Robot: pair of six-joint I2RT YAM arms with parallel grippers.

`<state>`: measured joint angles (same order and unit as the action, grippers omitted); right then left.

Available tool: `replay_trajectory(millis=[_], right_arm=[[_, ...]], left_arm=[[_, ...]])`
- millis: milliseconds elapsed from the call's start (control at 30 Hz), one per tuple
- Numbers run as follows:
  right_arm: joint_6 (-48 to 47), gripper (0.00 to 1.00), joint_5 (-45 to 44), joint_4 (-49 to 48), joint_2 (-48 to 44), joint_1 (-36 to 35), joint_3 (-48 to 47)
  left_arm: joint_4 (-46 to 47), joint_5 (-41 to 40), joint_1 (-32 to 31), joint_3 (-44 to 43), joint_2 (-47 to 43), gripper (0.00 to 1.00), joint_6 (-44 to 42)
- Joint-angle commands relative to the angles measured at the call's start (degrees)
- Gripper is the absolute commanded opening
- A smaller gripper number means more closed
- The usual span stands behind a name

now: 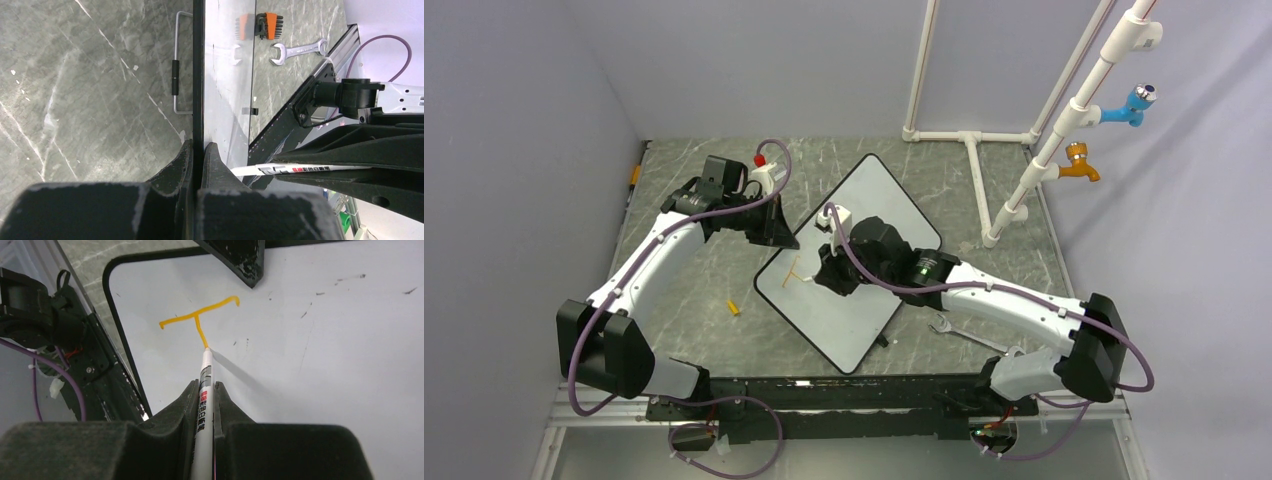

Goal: Write a sentence on the whiteboard

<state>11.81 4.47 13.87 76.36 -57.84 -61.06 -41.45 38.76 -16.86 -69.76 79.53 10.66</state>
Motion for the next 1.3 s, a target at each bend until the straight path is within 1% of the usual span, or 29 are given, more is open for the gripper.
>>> replay_trajectory(millis=[0, 267, 400, 600, 700, 833, 933, 1133, 1267], right_arm=[[-0.7, 0.0, -2.1, 4.2, -1.5, 0.1, 0.8], [-0.3, 0.0, -0.3, 8.3, -3.4, 0.1, 0.2], [0.2, 0.0, -0.5, 10.5, -4.9, 0.1, -2.2], [3.3, 0.0, 0.1, 7.8, -8.9, 0.1, -7.5], [4.1, 0.0, -2.1, 6.6, -9.5, 0.1, -8.5], [4.8, 0.0, -9.1, 7.5, -9.3, 0.2, -9.3], [4.4, 0.0, -12.0, 6.1, -9.9, 0.2, -8.6], [1.2, 0.0, -11.8, 6.0, -8.5, 0.1, -9.7], [1.1, 0.0, -12.9, 7.3, -7.5, 0.2, -9.8]], left_arm=[[2.3, -6.2, 0.2, -1.0, -2.1, 0.0, -3.1], [2.3, -6.5, 0.2, -0.9, -2.2, 0.0, -3.1], [2.2, -6.3, 0.2, -1.1, -2.1, 0.0, -3.1], [2.4, -6.6, 0.2, -0.9, -2.2, 0.0, -3.3], [2.4, -6.5, 0.2, -0.9, -2.1, 0.0, -3.4], [2.5, -5.8, 0.0, -1.1, -2.3, 0.0, -3.6], [2.9, -5.3, 0.0, -0.9, -2.7, 0.0, -3.9], [2.1, -8.5, 0.0, -0.7, -1.9, 0.0, -3.6], [2.5, -9.1, 0.0, -0.6, -1.4, 0.0, -3.2]])
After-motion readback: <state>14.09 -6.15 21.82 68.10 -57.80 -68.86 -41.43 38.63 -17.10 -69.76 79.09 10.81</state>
